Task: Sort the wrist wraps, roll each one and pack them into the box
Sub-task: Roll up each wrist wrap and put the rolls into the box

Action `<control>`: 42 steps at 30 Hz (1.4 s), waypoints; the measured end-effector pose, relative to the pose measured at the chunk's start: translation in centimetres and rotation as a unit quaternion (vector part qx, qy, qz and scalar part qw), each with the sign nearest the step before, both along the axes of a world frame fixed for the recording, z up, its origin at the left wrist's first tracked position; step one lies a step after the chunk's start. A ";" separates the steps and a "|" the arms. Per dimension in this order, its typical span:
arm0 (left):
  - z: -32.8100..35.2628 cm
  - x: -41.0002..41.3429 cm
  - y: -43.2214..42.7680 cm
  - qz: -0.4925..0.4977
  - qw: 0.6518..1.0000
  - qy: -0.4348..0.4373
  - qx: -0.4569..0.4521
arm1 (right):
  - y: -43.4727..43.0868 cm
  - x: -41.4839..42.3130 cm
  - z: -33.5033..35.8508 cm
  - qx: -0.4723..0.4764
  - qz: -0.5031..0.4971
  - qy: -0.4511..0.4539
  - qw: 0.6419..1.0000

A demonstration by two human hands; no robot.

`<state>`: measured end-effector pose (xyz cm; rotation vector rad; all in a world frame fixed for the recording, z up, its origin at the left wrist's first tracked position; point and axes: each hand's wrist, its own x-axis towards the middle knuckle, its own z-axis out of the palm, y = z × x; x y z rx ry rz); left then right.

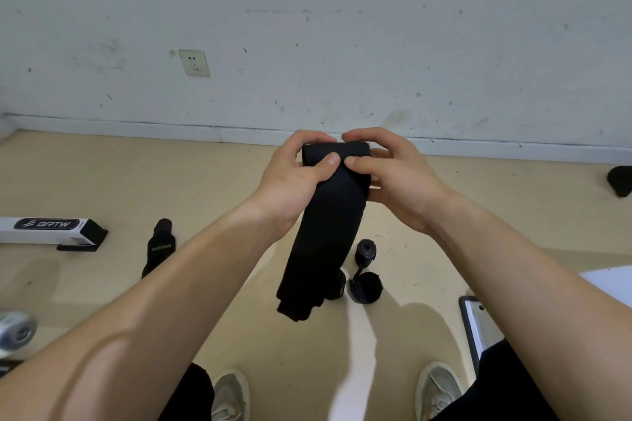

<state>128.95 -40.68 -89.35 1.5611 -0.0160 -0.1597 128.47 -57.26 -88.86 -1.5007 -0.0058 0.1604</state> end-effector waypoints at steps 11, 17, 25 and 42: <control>-1.2 -0.3 -1.7 0.088 0.995 0.026 -0.022 | 3.2 -0.1 -1.2 -0.001 -0.058 0.021 0.998; -0.9 0.0 -0.9 0.054 0.998 -0.023 0.017 | 3.3 0.0 -1.5 -0.052 -0.050 -0.032 0.997; -0.3 0.3 -0.4 0.031 0.997 0.064 -0.025 | 3.1 0.4 -2.2 0.011 -0.048 -0.012 0.999; -1.1 0.3 -0.4 0.061 0.996 0.057 0.018 | 3.0 0.8 -2.4 -0.019 -0.021 0.021 0.999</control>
